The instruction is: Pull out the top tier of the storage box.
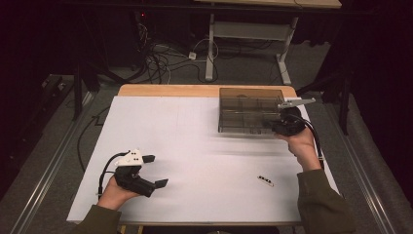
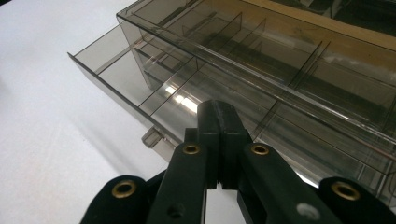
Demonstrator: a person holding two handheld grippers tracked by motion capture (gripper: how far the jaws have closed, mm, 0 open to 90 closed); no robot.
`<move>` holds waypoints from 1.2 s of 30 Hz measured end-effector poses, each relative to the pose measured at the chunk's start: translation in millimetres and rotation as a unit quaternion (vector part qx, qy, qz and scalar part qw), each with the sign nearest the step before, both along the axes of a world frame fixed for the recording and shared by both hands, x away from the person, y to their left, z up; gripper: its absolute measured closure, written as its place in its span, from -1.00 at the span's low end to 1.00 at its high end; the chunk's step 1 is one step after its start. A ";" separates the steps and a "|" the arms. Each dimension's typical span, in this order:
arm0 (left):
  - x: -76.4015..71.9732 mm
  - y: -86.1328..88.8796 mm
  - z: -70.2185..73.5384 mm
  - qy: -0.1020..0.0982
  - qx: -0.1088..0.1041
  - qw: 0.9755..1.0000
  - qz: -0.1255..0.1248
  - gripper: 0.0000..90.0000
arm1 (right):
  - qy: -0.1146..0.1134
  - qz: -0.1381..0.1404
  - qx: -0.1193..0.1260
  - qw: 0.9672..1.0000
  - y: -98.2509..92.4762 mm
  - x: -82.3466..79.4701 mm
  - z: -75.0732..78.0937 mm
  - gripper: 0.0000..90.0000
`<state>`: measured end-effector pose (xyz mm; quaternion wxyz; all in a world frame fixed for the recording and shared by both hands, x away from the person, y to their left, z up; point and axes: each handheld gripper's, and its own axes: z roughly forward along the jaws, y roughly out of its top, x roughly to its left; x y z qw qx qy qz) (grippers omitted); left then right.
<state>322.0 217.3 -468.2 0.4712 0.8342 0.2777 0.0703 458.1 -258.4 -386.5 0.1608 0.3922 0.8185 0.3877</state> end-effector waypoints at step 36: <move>0.1 0.5 0.1 0.000 -0.002 1.000 0.001 -1.00 | 0.018 0.002 -0.019 1.000 3.5 8.7 -12.0 1.00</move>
